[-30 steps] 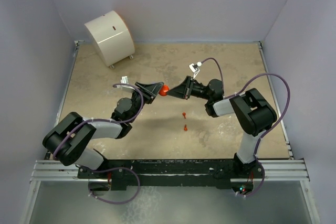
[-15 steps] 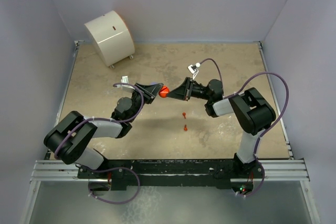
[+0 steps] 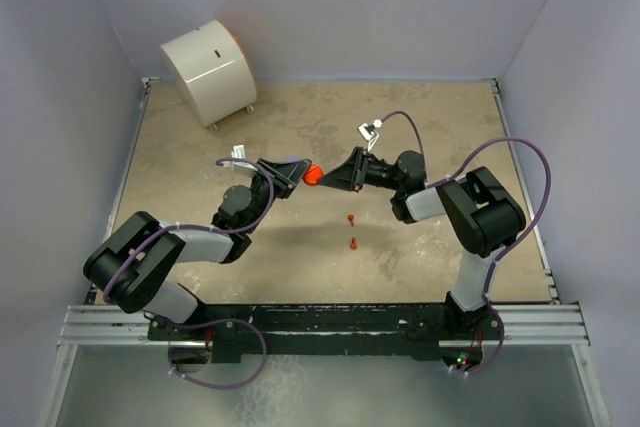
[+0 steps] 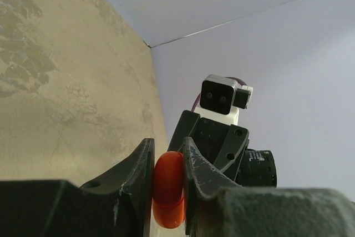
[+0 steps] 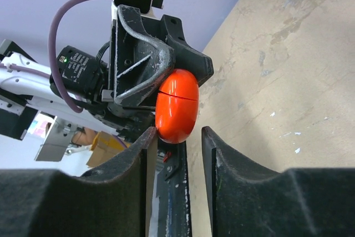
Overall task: Insert the wireless bluetooth earbuds into the charging case
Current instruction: Open the charging case.
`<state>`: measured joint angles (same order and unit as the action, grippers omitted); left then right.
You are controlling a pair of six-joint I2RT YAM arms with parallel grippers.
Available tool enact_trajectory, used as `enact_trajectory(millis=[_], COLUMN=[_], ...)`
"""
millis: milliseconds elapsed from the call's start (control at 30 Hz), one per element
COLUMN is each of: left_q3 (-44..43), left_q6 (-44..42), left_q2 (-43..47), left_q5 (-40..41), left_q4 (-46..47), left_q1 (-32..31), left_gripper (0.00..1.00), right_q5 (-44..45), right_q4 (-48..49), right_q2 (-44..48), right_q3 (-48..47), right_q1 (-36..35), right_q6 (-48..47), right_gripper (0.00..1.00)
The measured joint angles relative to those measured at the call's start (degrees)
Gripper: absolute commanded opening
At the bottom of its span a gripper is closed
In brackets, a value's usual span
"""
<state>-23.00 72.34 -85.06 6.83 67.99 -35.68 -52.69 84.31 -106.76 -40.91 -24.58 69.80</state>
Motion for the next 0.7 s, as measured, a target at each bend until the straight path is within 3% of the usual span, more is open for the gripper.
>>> enact_trajectory(millis=[200,367,567,700], left_q3=[0.0,0.0,-0.3,-1.6], left_q6=[0.1,1.1,2.8,4.6], left_q2=[0.4,2.4,3.1,2.7], left_q5=[2.1,6.0,9.6,10.6], left_q4=[-3.8,-10.4,-15.6,-17.5], left_q1=[0.0,0.0,0.0,0.0], left_gripper=[0.00,0.00,0.00,0.00], right_q5=[1.3,7.0,22.6,37.5], right_q4=[-3.6,-15.8,-34.4,-45.2], right_q2=[0.3,5.3,15.4,18.0], right_q3=[0.0,-0.5,-5.4,-12.1], right_q1=[0.9,1.0,-0.7,-5.6], right_q6=[-3.3,-12.1,-26.8,-36.0], right_gripper=[0.63,0.65,0.72,0.74])
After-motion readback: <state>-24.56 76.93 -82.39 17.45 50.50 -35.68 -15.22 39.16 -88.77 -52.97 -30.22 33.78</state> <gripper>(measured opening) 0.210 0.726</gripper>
